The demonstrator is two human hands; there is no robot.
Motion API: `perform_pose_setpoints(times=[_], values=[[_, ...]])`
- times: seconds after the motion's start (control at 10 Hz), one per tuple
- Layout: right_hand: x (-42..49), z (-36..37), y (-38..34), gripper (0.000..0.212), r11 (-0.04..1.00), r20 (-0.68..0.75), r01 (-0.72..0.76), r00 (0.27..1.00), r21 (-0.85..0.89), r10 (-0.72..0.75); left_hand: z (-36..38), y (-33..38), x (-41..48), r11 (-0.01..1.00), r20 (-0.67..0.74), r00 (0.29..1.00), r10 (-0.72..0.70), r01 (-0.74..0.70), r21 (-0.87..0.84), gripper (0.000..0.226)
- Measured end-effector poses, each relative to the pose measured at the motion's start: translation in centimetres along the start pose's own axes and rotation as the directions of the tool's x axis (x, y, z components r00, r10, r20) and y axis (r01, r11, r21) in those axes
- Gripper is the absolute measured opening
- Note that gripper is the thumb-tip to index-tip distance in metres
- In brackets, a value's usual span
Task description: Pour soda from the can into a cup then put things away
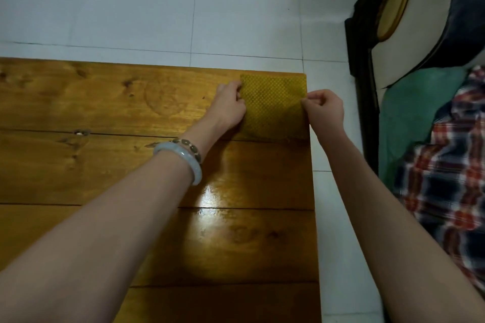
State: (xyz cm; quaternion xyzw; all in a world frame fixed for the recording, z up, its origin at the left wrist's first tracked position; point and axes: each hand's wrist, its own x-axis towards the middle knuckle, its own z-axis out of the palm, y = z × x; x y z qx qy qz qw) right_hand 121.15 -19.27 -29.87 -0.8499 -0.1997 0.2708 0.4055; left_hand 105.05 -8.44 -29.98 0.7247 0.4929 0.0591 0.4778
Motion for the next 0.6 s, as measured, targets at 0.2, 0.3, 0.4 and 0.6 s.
perform_pose_setpoints(times=[0.2, 0.3, 0.4, 0.6], values=[[-1.1, -0.3, 0.7, 0.025, 0.976, 0.008, 0.121, 0.993, -0.18, -0.121, -0.5, -0.1, -1.5, 1.0, -0.001, 1.0, 0.003, -0.003, 0.017, 0.046], [-2.7, -0.2, 1.4, 0.036, 0.873, 0.11, 0.285, 0.958, -0.396, -0.263, -1.1, -0.5, -3.9, 0.996, 0.031, 1.0, 0.001, -0.004, 0.09, 0.049], [-6.1, -0.5, 1.6, 0.041, 0.692, 0.232, 0.393, 0.919, -0.605, -0.318, -2.4, -0.5, -7.7, 0.968, 0.097, 0.995, -0.013, -0.012, 0.252, 0.051], [-16.4, -2.4, -1.5, 0.042, 0.593, 0.321, 0.445, 0.895, -0.671, -0.309, -7.0, -0.7, -18.2, 0.754, 0.187, 0.982, 0.031, -0.146, 0.641, 0.051]])
